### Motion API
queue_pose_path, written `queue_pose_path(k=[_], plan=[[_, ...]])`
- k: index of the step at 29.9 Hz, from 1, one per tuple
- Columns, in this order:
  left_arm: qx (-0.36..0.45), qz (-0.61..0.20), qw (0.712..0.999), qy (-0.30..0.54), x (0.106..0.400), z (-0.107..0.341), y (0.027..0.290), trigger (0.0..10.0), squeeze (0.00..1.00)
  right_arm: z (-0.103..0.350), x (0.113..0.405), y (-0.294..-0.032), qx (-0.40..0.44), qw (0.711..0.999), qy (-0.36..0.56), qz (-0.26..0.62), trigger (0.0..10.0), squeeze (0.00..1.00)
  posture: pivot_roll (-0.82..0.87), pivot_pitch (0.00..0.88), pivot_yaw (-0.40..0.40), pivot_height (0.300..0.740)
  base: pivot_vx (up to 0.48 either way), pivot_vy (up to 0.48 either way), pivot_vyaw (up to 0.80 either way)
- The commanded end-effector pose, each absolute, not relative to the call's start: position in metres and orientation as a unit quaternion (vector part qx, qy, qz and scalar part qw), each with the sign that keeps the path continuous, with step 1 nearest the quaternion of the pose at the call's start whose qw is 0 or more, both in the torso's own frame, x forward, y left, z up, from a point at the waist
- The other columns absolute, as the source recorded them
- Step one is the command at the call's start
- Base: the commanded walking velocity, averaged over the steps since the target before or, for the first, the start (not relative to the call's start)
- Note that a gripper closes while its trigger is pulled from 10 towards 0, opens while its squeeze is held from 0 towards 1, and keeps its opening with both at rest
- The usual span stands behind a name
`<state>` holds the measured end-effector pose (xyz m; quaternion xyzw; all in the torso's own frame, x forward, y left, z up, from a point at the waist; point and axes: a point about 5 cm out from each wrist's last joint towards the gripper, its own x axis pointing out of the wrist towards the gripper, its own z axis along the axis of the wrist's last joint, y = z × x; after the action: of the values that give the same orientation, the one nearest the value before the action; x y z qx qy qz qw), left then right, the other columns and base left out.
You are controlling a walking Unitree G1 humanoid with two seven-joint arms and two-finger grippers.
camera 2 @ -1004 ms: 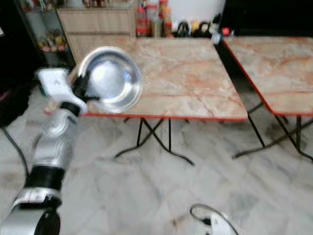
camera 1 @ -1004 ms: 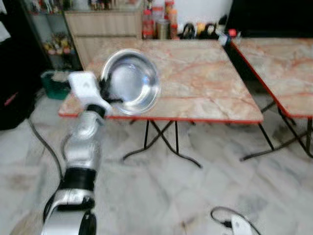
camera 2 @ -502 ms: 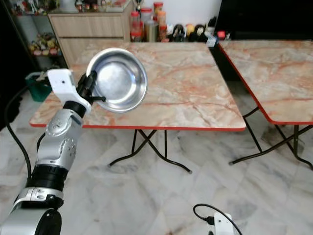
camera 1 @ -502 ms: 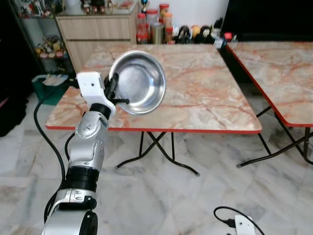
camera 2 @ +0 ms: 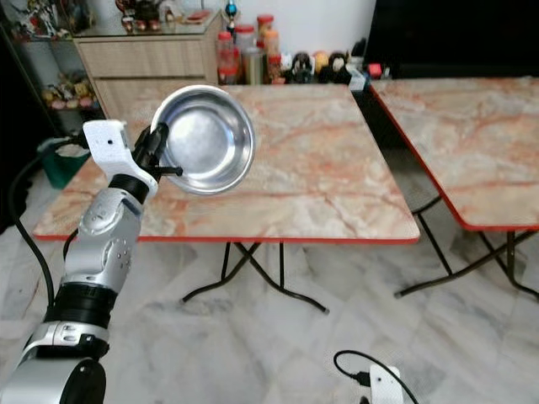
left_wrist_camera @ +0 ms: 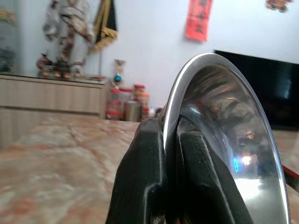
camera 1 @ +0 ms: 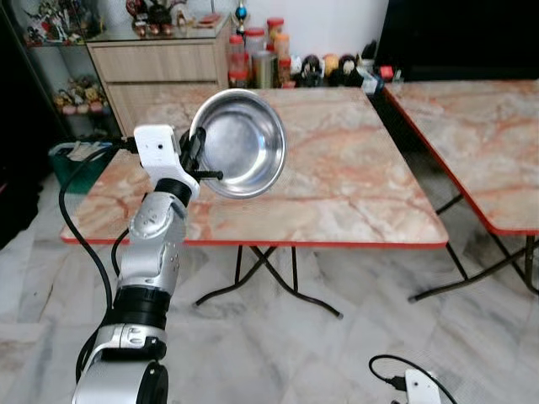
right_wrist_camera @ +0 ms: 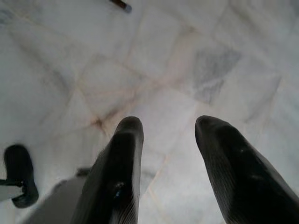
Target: Setting the table
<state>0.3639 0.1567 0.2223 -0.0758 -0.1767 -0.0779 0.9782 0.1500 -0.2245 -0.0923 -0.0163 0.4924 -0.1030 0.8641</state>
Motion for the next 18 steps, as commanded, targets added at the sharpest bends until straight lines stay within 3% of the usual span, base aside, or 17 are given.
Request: queue_pose_path(k=[1, 18], plan=[[-0.076, -0.072, 0.977, -0.185, 0.3636, 0.2282, 0.1617, 10.0, 0.0, -0.0921, 0.1542, -0.2174, -0.011, 0.868, 0.488, -0.095, 10.0, 0.0, 0.05, 0.0, -0.023, 0.74, 0.3, 0.0, 0.0], [-0.075, -0.083, 0.977, -0.183, 0.3637, 0.2283, 0.158, 10.0, 0.0, -0.0928, 0.1527, -0.2165, -0.011, 0.867, 0.489, -0.093, 10.0, 0.0, 0.05, 0.0, -0.019, 0.74, 0.297, 0.0, 0.0]])
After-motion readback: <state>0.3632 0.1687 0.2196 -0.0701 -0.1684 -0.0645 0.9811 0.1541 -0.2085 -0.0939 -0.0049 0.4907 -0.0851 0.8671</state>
